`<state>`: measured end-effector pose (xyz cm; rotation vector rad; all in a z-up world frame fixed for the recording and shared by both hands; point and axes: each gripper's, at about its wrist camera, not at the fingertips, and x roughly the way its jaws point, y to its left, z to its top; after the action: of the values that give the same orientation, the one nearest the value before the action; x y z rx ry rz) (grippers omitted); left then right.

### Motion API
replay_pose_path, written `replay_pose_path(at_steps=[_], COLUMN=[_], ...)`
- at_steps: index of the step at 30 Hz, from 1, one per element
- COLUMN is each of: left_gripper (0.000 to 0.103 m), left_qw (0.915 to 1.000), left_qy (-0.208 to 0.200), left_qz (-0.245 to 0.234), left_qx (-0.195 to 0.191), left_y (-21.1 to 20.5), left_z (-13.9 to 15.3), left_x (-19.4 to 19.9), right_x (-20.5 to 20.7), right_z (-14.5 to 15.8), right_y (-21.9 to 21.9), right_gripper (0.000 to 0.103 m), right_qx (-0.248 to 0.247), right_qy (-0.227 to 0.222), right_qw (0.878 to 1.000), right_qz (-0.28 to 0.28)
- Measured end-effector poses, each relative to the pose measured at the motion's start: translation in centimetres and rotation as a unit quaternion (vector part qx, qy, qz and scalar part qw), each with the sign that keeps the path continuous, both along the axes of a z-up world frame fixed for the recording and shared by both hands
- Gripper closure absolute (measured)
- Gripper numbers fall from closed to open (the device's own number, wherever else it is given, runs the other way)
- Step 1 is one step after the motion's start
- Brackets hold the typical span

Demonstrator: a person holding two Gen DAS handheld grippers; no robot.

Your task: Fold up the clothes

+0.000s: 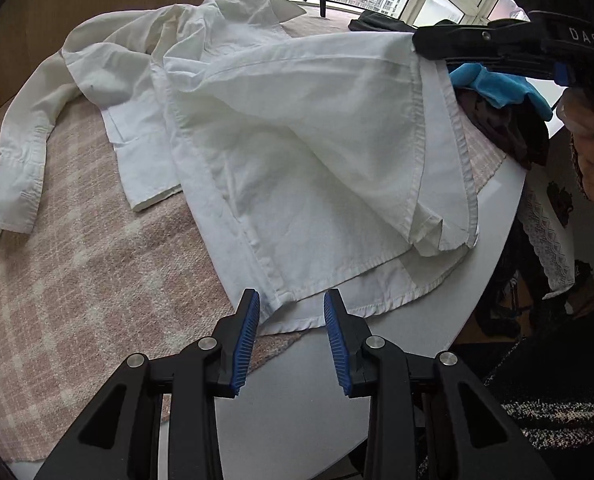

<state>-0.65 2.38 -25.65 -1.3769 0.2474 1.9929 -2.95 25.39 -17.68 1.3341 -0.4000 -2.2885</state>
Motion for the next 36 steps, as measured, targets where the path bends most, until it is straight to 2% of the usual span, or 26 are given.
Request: replay_pose_path(at_steps=[5, 6, 7, 8, 12, 16, 20, 22, 24, 26, 27, 28, 30, 31, 32, 34, 36], left_gripper=[0.074, 0.078, 0.097, 0.100, 0.101, 0.101, 0.102, 0.103, 0.103, 0.103, 0.103, 0.103, 0.102, 0.097, 0.087, 0.074, 0.072], left_qw=[1.0000, 0.9999, 0.9999, 0.9996, 0.9968, 0.9880, 0.9787, 0.9792, 0.9797, 0.9794, 0.9788, 0.9780, 0.9773, 0.9781, 0.9791, 0.9837, 0.9885], left_qy=[-0.007, -0.009, -0.015, -0.022, -0.028, -0.021, -0.038, -0.038, -0.038, -0.042, -0.045, -0.045, -0.043, -0.041, -0.039, -0.038, -0.034], left_qz=[0.000, 0.003, 0.005, 0.010, 0.036, 0.082, 0.146, 0.162, 0.176, 0.186, 0.188, 0.190, 0.180, 0.168, 0.155, 0.124, 0.102], left_qx=[-0.005, -0.004, 0.004, 0.015, 0.065, 0.129, 0.140, 0.115, 0.088, 0.068, 0.066, 0.073, 0.104, 0.116, 0.126, 0.124, 0.106], left_y=[0.6, 0.5, 0.3, 0.0, -2.0, -5.5, -9.0, -8.8, -8.5, -8.6, -8.7, -8.7, -7.8, -7.0, -6.1, -3.9, -2.1], left_z=[-0.4, -0.6, -0.7, -0.7, 0.5, 2.4, 0.9, 0.2, -0.5, -0.6, -0.5, 0.0, 1.0, 1.5, 2.1, 2.4, 2.3], left_x=[-0.6, -0.8, -1.1, -1.3, -1.5, -1.2, -1.6, -1.5, -1.4, -1.6, -1.6, -1.5, -1.3, -1.1, -0.8, -0.5, -0.4], right_x=[0.5, 0.5, 0.5, 0.5, 0.4, 0.5, -0.1, -0.6, -1.0, -1.4, -1.5, -1.5, -1.2, -1.1, -1.0, -0.8, -0.1], right_z=[1.2, 1.3, 1.3, 1.3, 1.4, 2.1, 1.4, 0.7, -0.1, -0.9, -1.2, -1.5, -1.1, -0.9, -0.8, -0.5, -0.7], right_y=[-0.1, -0.2, -0.2, -0.2, -0.3, -0.5, -1.4, -2.5, -4.0, -5.3, -5.8, -6.2, -5.5, -4.8, -3.9, -1.8, 0.2], right_gripper=[0.100, 0.100, 0.100, 0.100, 0.100, 0.100, 0.100, 0.100, 0.100, 0.097, 0.091, 0.088, 0.087, 0.085, 0.080, 0.073, 0.071], right_qx=[-0.010, -0.009, -0.009, -0.009, -0.009, -0.015, -0.023, -0.027, -0.024, -0.023, -0.018, -0.013, -0.011, -0.013, -0.020, -0.034, -0.005], right_qy=[0.017, 0.018, 0.019, 0.018, 0.020, 0.029, 0.021, 0.012, 0.003, -0.027, -0.042, -0.058, -0.040, -0.042, -0.045, -0.051, -0.050], right_qw=[1.000, 1.000, 1.000, 1.000, 1.000, 0.999, 0.999, 0.999, 0.998, 0.996, 0.995, 0.993, 0.995, 0.995, 0.995, 0.996, 0.998], right_qz=[0.004, 0.005, 0.005, 0.006, 0.007, 0.015, 0.023, 0.037, 0.055, 0.084, 0.092, 0.100, 0.094, 0.089, 0.082, 0.067, 0.047])
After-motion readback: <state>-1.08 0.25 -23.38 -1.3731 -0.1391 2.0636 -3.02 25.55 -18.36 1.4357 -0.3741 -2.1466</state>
